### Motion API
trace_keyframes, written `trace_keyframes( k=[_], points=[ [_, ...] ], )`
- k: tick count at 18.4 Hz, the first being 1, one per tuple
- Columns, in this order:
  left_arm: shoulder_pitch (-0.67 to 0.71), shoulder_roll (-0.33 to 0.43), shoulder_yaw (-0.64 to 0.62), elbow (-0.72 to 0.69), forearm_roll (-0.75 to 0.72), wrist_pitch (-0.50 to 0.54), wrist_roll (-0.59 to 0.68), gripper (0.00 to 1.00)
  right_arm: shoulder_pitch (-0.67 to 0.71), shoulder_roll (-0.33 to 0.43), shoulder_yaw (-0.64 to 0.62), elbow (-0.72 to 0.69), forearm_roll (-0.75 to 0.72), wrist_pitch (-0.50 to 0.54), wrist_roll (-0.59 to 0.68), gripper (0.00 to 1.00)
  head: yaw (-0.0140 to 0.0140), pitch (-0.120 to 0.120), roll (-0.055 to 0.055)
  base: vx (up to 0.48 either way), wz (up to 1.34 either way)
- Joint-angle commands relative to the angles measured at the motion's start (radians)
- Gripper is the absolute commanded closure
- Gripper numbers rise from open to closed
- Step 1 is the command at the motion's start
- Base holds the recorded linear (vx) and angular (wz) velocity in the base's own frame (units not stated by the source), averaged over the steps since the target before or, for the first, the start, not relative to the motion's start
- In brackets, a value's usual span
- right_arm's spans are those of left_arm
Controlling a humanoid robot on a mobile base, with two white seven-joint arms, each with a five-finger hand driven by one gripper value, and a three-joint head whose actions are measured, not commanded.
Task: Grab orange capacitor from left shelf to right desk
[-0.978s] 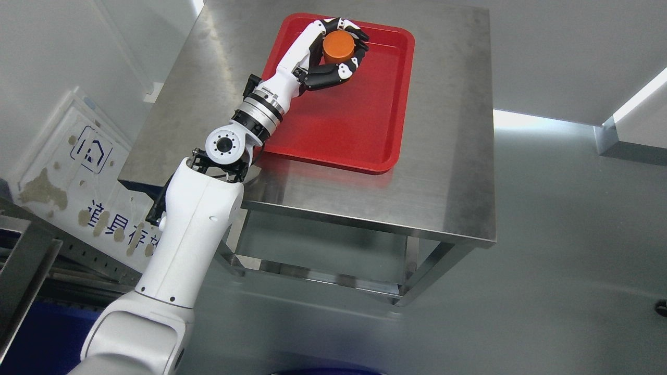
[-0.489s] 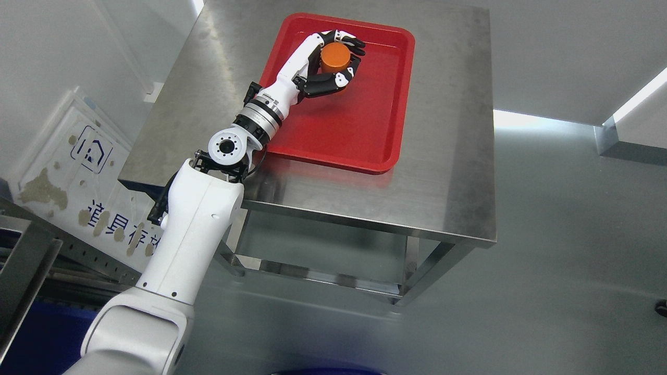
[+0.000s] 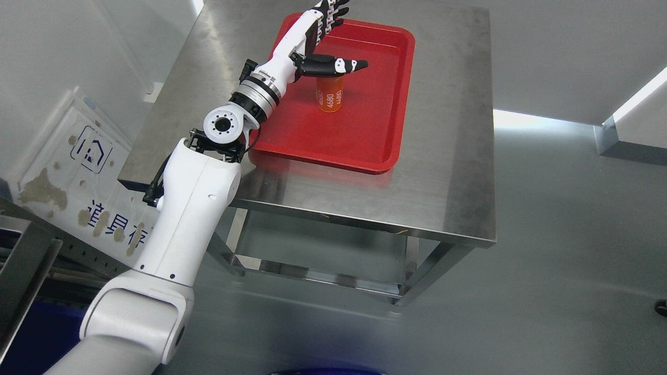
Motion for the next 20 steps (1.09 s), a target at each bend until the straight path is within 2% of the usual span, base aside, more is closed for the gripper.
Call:
trace_keyframes(
  k=[1, 2, 4, 5, 7, 9, 10, 13, 20],
  points=[
    [-0.014, 0.017, 0.227, -0.098, 0.0, 0.004, -0.008, 0.0, 0.001, -0.017, -0.011, -0.034, 0.0, 0.006, 0.001, 0.0, 0.0, 0.0, 0.0, 0.0, 0.0],
    [-0.003, 0.017, 0.271, -0.113, 0.0, 0.005, -0.011, 0.0, 0.001, -0.017, -0.011, -0.034, 0.0, 0.006, 0.001, 0.0, 0.0, 0.0, 0.0, 0.0, 0.0],
    [0.052, 0.086, 0.333, -0.139, 0.002, 0.004, -0.011, 0.0, 0.001, -0.017, -0.011, -0.034, 0.0, 0.006, 0.001, 0.0, 0.0, 0.0, 0.0, 0.0, 0.0],
    [0.106, 0.097, 0.354, -0.173, 0.0, 0.001, -0.003, 0.0, 0.001, -0.017, -0.011, -0.034, 0.0, 0.005, 0.001, 0.0, 0.0, 0.0, 0.0, 0.0, 0.0],
    [0.248, 0.088, 0.364, -0.297, 0.0, 0.004, 0.003, 0.0, 0.001, -0.017, -0.011, -0.034, 0.0, 0.005, 0.001, 0.0, 0.0, 0.0, 0.0, 0.0, 0.0],
    [0.33, 0.043, 0.388, -0.369, 0.0, 0.005, 0.046, 0.0, 0.001, -0.017, -0.011, -0.034, 0.0, 0.006, 0.001, 0.0, 0.0, 0.0, 0.0, 0.0, 0.0],
    [0.338, 0.019, 0.414, -0.403, 0.0, 0.017, 0.075, 0.0, 0.001, -0.017, -0.011, -0.034, 0.0, 0.005, 0.001, 0.0, 0.0, 0.0, 0.0, 0.0, 0.0],
    [0.338, 0.017, 0.425, -0.521, 0.002, 0.115, 0.084, 0.0, 0.001, -0.017, -0.011, -0.034, 0.0, 0.005, 0.001, 0.0, 0.0, 0.0, 0.0, 0.0, 0.0],
    [0.349, 0.017, 0.425, -0.537, 0.0, 0.198, 0.087, 0.0, 0.001, -0.017, -0.011, -0.034, 0.0, 0.006, 0.001, 0.0, 0.0, 0.0, 0.0, 0.0, 0.0]
  ],
)
